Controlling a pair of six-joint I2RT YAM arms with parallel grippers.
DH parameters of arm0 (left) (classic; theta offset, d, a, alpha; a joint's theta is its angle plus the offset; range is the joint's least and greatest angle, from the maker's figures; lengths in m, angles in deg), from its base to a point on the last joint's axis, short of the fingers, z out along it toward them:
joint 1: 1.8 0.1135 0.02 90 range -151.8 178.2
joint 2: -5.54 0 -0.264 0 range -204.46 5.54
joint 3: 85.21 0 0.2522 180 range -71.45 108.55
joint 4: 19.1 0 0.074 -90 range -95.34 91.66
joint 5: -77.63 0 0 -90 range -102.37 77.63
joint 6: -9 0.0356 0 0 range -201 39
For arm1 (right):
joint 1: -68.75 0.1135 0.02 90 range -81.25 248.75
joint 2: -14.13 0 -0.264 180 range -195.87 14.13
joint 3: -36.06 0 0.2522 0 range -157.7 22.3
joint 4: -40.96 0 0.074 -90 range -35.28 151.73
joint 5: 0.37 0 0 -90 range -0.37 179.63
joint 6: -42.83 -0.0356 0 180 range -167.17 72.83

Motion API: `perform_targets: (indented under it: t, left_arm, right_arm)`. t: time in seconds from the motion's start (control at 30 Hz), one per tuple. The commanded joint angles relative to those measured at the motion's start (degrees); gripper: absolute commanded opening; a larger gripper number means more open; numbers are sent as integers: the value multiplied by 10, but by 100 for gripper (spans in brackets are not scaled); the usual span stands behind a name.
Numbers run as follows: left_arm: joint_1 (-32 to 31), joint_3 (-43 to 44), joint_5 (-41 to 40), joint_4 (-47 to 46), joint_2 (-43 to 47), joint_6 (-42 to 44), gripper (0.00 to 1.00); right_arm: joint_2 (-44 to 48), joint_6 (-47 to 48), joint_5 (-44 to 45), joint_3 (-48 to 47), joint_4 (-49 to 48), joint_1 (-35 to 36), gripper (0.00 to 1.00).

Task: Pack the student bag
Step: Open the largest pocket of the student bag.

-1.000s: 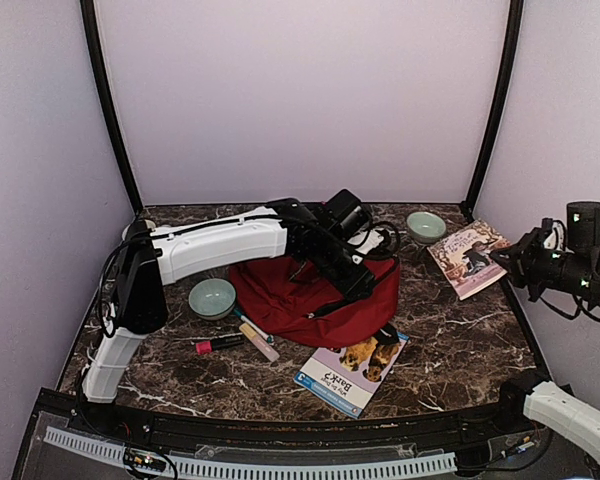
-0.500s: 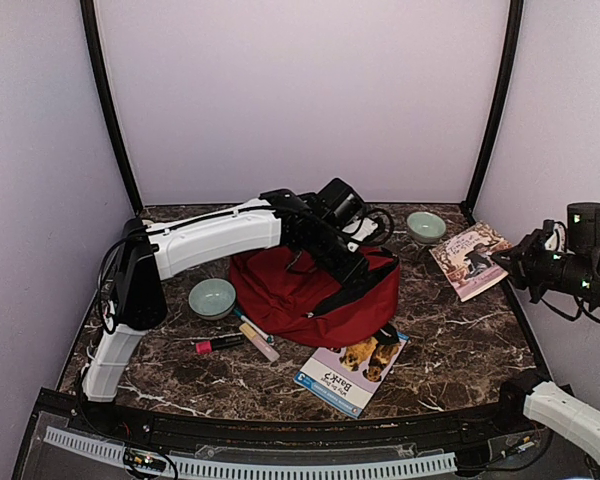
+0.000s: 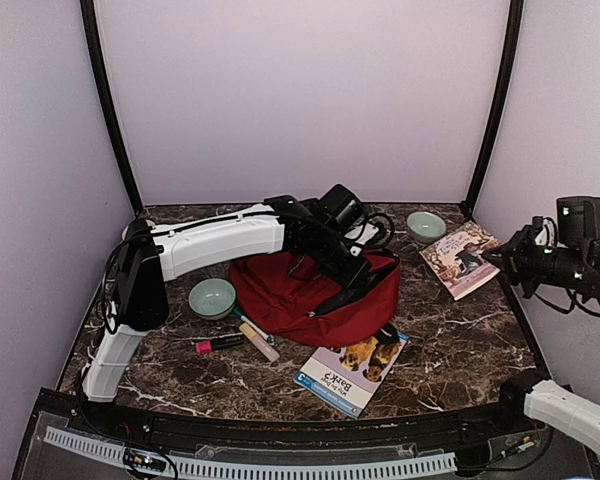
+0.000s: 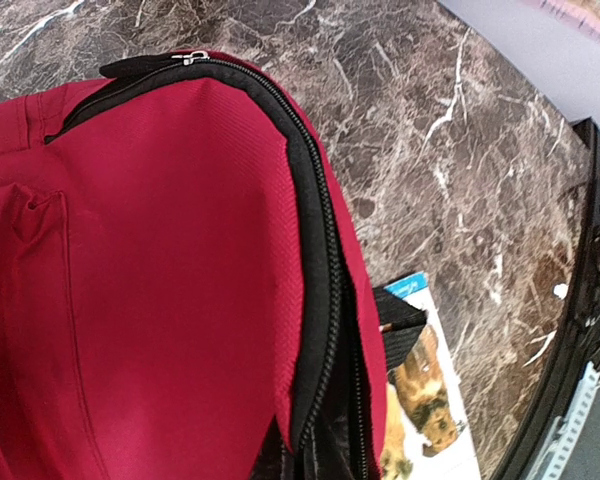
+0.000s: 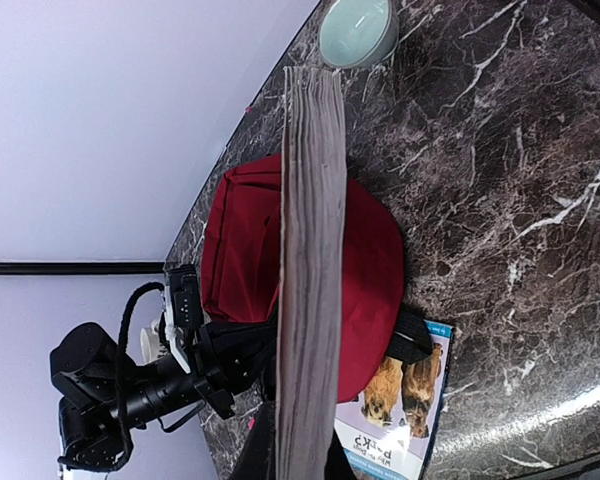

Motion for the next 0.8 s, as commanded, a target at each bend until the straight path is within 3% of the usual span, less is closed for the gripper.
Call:
perform_targets:
  t: [0.0, 0.4, 0.57, 0.67, 0.77]
  left_arm:
    - [2, 7, 36, -55, 0, -67, 0]
    - [36, 79, 78, -169, -73, -194, 0]
    - [47, 72, 81, -162, -67, -189, 0]
    - [47, 30, 92, -160, -44, -179, 0]
    - [47, -73, 80, -203, 14, -188, 0]
  right_arm:
    - [-38, 28, -34, -11, -56, -2, 0]
    - [-127, 99, -20, -111, -31, -2, 0]
    - [-125, 85, -36, -107, -38, -2, 0]
    - [-115, 62, -97, -71, -75, -2, 0]
    - [-107, 24, -151, -31, -89, 0, 0]
